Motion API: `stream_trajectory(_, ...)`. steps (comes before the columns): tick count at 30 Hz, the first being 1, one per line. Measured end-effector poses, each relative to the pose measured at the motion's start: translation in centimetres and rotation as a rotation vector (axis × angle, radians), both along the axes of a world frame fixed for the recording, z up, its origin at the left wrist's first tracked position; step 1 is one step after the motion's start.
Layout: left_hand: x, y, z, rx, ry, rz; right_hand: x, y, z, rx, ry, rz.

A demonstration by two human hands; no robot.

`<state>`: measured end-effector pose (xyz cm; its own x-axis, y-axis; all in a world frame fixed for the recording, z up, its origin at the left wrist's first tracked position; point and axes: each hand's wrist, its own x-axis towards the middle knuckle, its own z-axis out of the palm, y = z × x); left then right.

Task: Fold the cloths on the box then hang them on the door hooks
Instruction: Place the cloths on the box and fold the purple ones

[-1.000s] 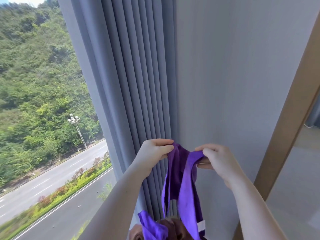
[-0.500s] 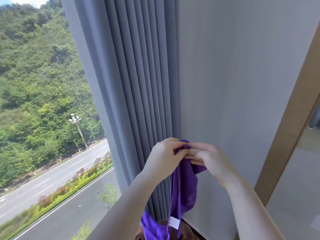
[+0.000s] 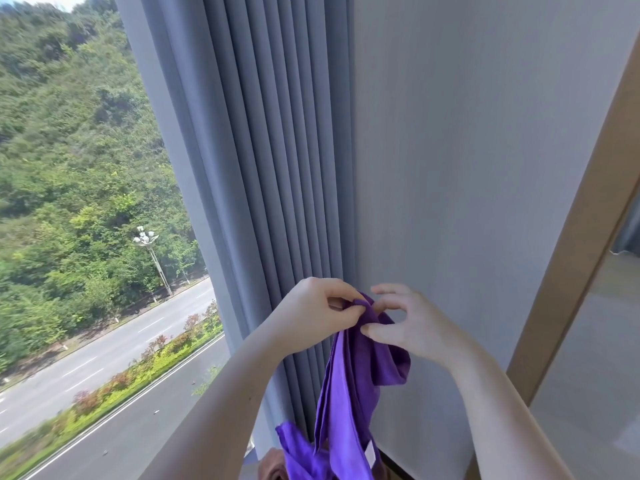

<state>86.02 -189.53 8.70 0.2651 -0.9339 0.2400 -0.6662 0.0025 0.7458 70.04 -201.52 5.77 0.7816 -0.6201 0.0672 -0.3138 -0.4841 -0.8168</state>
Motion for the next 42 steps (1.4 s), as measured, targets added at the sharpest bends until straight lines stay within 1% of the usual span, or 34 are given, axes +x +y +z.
stream_trajectory(3, 0.2, 0.2, 0.3, 0.017, 0.034, -0.007, 0.4, 0.4, -0.2, 0.053, -0.014, 0.076)
stream_trajectory(5, 0.6, 0.4, 0.4, 0.024, 0.035, -0.012, 0.7, 0.6, -0.4, 0.087, 0.027, 0.102)
stream_trajectory(7, 1.1, 0.7, 0.7, 0.004, 0.057, 0.015, 0.6, 0.6, -0.7, 0.130, 0.119, 0.094)
stream_trajectory(10, 2.6, 1.5, 1.7, -0.061, 0.155, 0.091, -0.2, 0.3, -1.5, 0.117, 0.327, 0.050)
stream_trajectory(11, 3.2, 1.7, 1.9, -0.064, 0.165, 0.122, -0.4, 0.2, -1.7, 0.128, 0.366, 0.037)
stream_trajectory(14, 4.6, 2.1, 1.8, -0.009, 0.119, 0.171, -0.7, -0.3, -1.6, 0.136, 0.425, -0.028)
stream_trajectory(18, 4.7, 2.3, 1.1, -0.002, 0.146, 0.211, -0.4, -0.8, -0.6, 0.109, 0.395, -0.147)
stream_trajectory(21, 5.0, 2.3, 1.0, 0.000, 0.159, 0.246, -0.5, -1.1, -0.1, 0.071, 0.352, -0.188)
stream_trajectory(23, 5.0, 2.3, 0.9, 0.009, 0.158, 0.245, -0.4, -1.2, -0.1, 0.038, 0.297, -0.152)
stream_trajectory(26, 4.0, 2.1, 0.9, 0.053, 0.118, 0.191, 0.4, -0.1, 0.1, -0.004, 0.184, -0.049)
stream_trajectory(29, 2.9, 1.5, 0.8, 0.106, 0.075, 0.117, 1.6, 0.6, 0.5, -0.030, 0.087, 0.000)
stream_trajectory(31, 2.4, 1.2, 0.7, 0.133, 0.062, 0.075, 2.2, 1.0, 0.9, -0.051, 0.060, 0.011)
stream_trajectory(33, 2.2, 1.1, 0.7, 0.138, 0.058, 0.050, 2.2, 1.2, 1.2, -0.024, 0.074, 0.014)
stream_trajectory(35, 2.4, 1.4, 0.9, 0.110, 0.076, 0.057, 1.8, 1.3, 1.4, 0.023, 0.141, -0.016)
stream_trajectory(38, 3.0, 2.0, 1.0, 0.082, 0.123, 0.063, 0.9, 1.2, 1.4, 0.058, 0.232, -0.061)
stream_trajectory(42, 3.9, 2.7, 0.6, 0.050, 0.221, 0.090, -0.5, 0.5, 1.9, 0.085, 0.293, -0.101)
